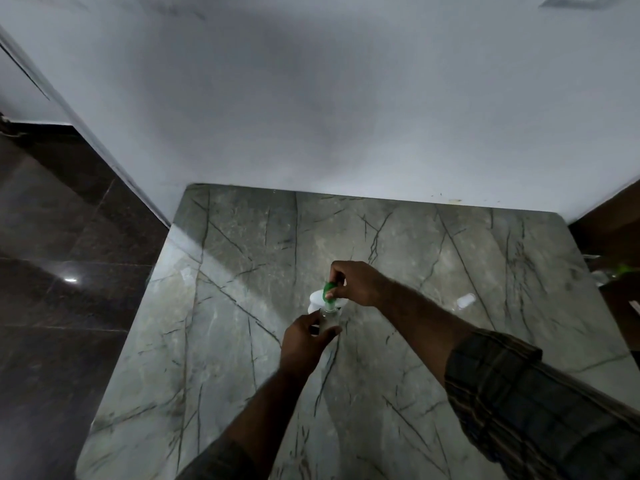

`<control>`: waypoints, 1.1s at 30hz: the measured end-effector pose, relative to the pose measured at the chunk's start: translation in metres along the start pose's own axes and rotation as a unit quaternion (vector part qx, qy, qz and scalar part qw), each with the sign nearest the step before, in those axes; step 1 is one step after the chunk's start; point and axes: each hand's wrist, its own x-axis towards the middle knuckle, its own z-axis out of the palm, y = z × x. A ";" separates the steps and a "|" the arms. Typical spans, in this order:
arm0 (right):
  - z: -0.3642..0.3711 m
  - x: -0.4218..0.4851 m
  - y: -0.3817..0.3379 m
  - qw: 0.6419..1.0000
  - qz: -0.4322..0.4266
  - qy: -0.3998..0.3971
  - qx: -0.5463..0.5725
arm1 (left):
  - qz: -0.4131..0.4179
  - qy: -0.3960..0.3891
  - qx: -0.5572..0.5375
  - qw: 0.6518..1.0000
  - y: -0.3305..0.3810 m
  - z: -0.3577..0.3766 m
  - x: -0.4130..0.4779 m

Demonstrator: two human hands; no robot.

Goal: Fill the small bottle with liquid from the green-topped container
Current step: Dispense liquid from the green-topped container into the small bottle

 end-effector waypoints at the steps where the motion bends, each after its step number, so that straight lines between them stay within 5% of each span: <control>1: 0.002 0.000 0.000 1.000 -0.001 -0.002 0.000 | -0.002 -0.001 0.002 1.000 -0.001 0.000 0.001; 33: 0.004 -0.003 -0.002 0.999 0.034 0.020 0.026 | -0.001 0.000 -0.013 1.000 -0.007 -0.002 0.005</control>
